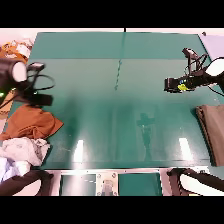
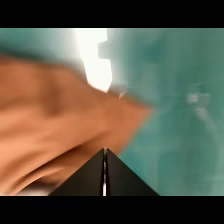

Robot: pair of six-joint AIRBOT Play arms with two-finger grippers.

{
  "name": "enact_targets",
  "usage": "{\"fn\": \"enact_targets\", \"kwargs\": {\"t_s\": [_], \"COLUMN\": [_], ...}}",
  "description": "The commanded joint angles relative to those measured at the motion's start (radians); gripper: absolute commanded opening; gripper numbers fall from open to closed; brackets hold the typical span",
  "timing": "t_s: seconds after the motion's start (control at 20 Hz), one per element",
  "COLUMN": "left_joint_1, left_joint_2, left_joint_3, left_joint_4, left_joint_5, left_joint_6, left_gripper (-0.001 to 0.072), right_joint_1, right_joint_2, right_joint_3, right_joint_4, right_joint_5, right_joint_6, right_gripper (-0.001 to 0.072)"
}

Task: Fold the shirts.

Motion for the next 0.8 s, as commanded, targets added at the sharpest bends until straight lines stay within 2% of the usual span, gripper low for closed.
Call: {"fn": "enact_targets", "kwargs": {"t_s": [0.0, 0.15, 0.3, 0.35, 0.4, 0.45, 0.6, 0.75], "left_joint_1": [0.189, 0.262, 0.263, 0.263, 0.263, 0.263, 0.263, 0.208], "left_joint_2": [0.049, 0.042, 0.002, -0.018, -0.036, -0.038, -0.033, -0.010], "left_joint_3": [-0.151, -0.301, -0.392, -0.401, -0.401, -0.400, -0.295, -0.093], "left_joint_4": [0.048, -0.051, -0.052, -0.052, -0.051, -0.033, -0.041, -0.093], "left_joint_5": [0.055, 0.258, 0.454, 0.488, 0.496, 0.496, 0.414, 0.256], "left_joint_6": [-0.032, -0.047, -0.045, -0.045, -0.045, -0.042, -0.009, 0.047], "left_gripper": [0.0720, 0.0720, 0.0720, 0.0601, 0.0335, 0.0033, 0.0024, 0.0023], "right_joint_1": [0.001, 0.001, 0.001, 0.001, 0.001, 0.001, 0.001, 0.001], "right_joint_2": [0.000, 0.000, 0.000, 0.000, 0.000, 0.000, 0.000, 0.000], "right_joint_3": [0.001, 0.001, 0.001, 0.001, 0.001, 0.001, 0.001, 0.001], "right_joint_4": [0.000, 0.000, 0.000, 0.000, 0.000, 0.000, 0.000, 0.001], "right_joint_5": [0.000, 0.000, 0.000, 0.000, 0.000, 0.000, 0.000, 0.000], "right_joint_6": [0.000, 0.000, 0.000, 0.000, 0.000, 0.000, 0.000, 0.000], "right_gripper": [0.0015, 0.0015, 0.0015, 0.0015, 0.0015, 0.0015, 0.0015, 0.0015]}}
